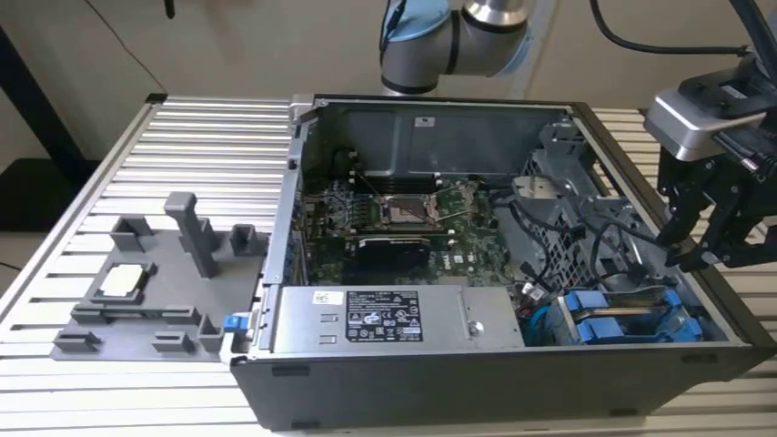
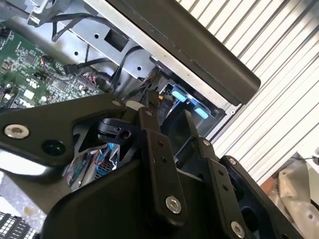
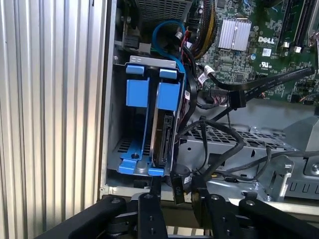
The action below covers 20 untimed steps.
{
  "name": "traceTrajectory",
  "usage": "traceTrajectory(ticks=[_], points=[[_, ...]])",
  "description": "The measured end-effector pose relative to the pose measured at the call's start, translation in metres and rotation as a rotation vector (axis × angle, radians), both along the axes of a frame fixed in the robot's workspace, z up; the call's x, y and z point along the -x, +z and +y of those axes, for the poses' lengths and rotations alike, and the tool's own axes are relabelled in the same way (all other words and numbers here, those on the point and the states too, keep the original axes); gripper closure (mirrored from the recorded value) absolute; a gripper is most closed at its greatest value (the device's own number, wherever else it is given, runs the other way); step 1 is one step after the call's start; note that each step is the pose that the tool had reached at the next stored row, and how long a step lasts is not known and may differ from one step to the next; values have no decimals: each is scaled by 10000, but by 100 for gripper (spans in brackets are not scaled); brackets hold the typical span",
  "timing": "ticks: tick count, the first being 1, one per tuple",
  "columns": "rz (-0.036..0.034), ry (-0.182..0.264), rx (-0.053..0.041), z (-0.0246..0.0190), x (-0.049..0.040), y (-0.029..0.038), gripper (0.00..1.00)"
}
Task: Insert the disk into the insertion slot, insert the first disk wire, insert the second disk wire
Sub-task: 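Insert the first disk wire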
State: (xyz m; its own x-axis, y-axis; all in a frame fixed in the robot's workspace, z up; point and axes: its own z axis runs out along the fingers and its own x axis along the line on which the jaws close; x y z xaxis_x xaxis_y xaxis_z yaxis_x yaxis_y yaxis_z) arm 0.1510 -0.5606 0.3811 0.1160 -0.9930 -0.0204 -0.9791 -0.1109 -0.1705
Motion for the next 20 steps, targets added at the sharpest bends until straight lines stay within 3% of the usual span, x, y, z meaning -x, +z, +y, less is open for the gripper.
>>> traceTrajectory(ticks=[3,4,10,11,20], points=[[-1,3,1,0,0,0,64],[-2,4,1,0,0,1,71],[-5,9,1,0,-1,0,74],[-5,10,1,0,-1,0,80],[-9,17,0,0,0,0,81]])
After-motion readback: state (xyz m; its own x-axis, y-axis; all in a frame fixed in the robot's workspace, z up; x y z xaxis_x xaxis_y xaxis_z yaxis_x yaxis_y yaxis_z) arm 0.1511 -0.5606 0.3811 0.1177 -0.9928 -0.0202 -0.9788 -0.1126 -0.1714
